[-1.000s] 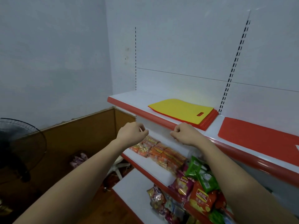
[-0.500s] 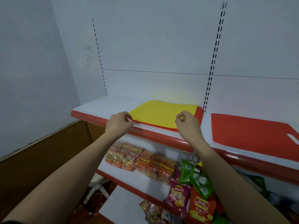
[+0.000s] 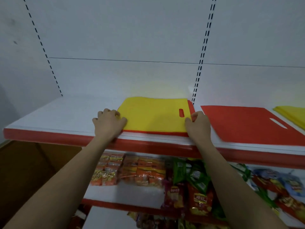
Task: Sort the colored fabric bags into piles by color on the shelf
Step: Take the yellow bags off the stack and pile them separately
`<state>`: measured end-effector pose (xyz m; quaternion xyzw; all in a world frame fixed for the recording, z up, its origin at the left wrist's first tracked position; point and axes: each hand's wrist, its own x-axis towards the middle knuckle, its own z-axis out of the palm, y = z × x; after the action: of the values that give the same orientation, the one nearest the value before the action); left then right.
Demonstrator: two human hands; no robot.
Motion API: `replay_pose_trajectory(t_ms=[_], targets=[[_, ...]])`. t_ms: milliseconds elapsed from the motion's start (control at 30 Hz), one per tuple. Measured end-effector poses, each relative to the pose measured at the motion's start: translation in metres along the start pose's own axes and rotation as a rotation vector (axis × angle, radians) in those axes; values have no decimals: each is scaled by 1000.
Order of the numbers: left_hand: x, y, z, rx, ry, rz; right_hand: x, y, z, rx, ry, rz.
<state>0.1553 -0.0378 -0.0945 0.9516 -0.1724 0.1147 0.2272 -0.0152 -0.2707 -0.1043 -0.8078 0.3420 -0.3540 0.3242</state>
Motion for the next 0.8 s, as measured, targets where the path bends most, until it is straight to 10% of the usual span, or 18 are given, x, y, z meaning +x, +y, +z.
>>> replay_pose_trajectory(t_ms=[800], targets=[[3,-12,8,-146,27,75,-9,4,4,-63,123,-40]])
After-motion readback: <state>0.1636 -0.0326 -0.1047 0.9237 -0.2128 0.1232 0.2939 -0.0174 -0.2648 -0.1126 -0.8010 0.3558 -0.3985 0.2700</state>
